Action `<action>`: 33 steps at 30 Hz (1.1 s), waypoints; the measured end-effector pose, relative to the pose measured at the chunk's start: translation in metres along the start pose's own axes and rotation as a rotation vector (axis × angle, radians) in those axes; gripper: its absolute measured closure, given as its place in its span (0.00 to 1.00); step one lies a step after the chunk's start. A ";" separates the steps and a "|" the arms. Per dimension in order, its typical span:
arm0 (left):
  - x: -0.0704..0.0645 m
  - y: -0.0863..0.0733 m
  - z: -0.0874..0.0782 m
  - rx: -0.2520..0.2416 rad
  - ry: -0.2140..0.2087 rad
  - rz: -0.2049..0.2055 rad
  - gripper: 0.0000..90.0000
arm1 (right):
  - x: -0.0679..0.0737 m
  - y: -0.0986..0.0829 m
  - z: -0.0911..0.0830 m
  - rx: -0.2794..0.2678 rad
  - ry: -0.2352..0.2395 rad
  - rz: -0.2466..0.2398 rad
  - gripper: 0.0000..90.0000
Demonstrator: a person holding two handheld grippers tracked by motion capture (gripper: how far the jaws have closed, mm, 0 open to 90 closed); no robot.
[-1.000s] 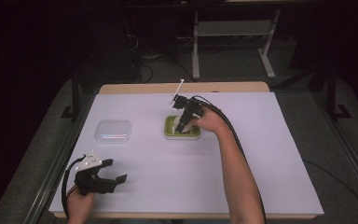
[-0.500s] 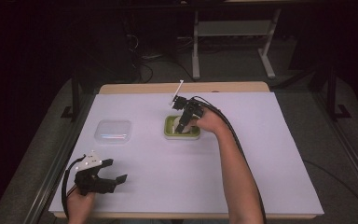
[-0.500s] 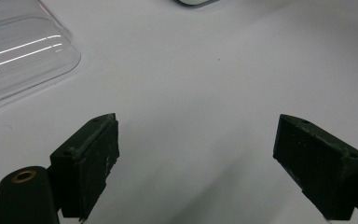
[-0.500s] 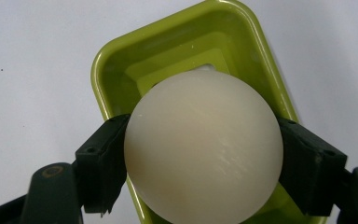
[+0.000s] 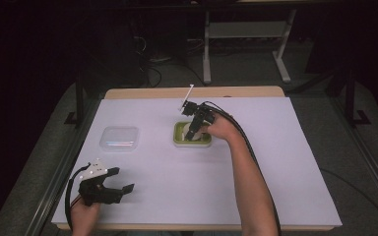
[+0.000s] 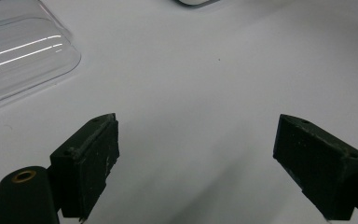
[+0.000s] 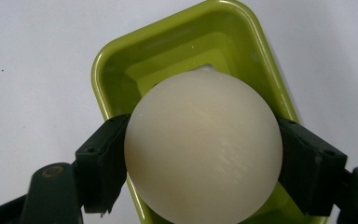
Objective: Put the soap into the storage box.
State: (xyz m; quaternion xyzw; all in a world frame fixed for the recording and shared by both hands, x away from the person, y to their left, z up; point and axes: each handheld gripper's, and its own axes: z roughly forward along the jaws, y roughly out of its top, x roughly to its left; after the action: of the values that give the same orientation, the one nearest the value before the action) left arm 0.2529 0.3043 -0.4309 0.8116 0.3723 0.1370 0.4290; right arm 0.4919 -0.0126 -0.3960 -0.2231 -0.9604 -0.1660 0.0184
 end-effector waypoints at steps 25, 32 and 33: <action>0.000 0.000 0.000 0.000 0.000 0.000 0.15 | 0.000 0.000 0.000 -0.001 -0.001 0.001 0.26; 0.000 0.000 0.000 0.005 -0.002 0.004 0.15 | 0.000 -0.001 -0.001 -0.014 -0.006 0.005 0.25; 0.000 0.000 0.000 0.005 -0.001 0.005 0.15 | -0.001 -0.002 -0.007 -0.048 -0.016 0.014 0.26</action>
State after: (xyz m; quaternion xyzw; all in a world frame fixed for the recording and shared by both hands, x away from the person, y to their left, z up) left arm 0.2530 0.3040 -0.4309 0.8135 0.3705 0.1367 0.4269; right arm 0.4916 -0.0165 -0.3903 -0.2317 -0.9546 -0.1873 0.0063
